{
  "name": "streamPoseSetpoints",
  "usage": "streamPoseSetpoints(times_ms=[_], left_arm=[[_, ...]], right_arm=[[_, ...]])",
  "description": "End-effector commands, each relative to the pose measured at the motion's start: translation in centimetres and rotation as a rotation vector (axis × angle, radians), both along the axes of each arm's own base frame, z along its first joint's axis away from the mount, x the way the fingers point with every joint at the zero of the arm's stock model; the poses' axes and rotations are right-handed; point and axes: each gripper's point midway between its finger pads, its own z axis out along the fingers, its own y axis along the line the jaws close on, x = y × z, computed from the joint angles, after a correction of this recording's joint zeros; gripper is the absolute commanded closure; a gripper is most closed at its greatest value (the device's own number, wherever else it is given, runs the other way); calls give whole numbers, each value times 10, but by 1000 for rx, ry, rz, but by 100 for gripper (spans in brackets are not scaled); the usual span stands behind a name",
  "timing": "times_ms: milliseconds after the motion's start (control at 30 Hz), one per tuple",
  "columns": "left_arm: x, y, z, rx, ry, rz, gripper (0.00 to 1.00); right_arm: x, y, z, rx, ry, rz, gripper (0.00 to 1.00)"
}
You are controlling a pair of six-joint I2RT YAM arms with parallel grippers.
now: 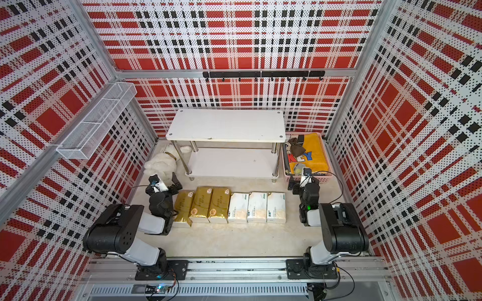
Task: Place the tissue boxes on the shelf by color
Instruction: Pick up the box of tissues from the center of the board.
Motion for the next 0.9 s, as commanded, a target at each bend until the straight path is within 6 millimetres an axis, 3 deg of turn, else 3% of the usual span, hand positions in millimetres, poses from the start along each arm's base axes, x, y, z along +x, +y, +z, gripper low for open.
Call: streamPoseSetpoints(times_ms=[0, 633, 867], left_arm=[[4, -3, 7, 8, -25, -10, 1], [6, -4, 7, 6, -24, -18, 0], [-9, -13, 15, 55, -54, 13, 1]], right_arm=[[5, 2, 9, -12, -30, 0, 0], [5, 3, 9, -12, -30, 4, 0], [32, 0, 40, -23, 91, -1, 0]])
